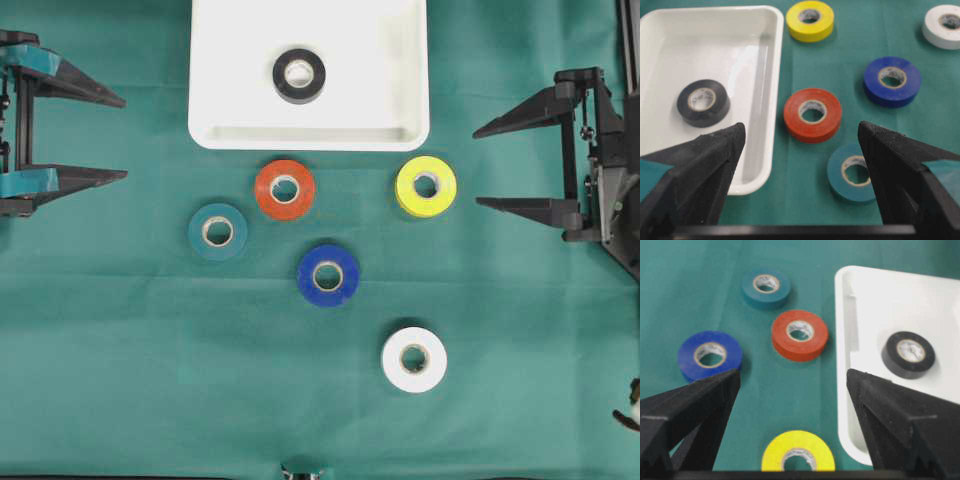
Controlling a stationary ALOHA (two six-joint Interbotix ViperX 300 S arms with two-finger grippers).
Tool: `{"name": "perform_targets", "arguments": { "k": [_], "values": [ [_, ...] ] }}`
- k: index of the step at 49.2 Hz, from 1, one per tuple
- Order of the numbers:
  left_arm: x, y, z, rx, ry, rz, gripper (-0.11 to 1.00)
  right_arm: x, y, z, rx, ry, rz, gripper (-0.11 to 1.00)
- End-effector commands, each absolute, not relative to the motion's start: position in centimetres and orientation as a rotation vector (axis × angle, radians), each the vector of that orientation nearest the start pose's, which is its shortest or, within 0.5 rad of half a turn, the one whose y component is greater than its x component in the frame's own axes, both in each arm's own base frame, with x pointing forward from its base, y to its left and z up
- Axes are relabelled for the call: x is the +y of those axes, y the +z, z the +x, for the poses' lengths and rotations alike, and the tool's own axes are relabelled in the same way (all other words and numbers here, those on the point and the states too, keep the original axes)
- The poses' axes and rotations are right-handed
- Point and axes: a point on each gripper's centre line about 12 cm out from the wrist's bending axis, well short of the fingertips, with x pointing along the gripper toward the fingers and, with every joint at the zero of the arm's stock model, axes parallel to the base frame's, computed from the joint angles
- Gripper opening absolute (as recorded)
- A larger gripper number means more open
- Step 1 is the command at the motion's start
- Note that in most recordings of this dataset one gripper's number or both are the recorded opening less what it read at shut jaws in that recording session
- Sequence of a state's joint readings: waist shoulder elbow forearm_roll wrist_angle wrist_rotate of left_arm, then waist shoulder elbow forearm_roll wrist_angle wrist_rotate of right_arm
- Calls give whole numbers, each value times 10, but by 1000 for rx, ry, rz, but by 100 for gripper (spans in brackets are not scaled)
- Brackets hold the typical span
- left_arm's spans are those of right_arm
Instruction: Pick up the tape from a random location and place it into the white case.
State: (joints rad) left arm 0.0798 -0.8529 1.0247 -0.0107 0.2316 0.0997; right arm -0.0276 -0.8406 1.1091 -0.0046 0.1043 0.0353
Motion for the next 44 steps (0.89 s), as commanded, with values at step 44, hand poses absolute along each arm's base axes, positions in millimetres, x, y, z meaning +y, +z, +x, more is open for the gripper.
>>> {"name": "perform_targets", "arguments": {
  "k": [44],
  "values": [
    [17,275,220,397,57,68,94,-11,263,234,332,-52,38,92]
  ]
}}
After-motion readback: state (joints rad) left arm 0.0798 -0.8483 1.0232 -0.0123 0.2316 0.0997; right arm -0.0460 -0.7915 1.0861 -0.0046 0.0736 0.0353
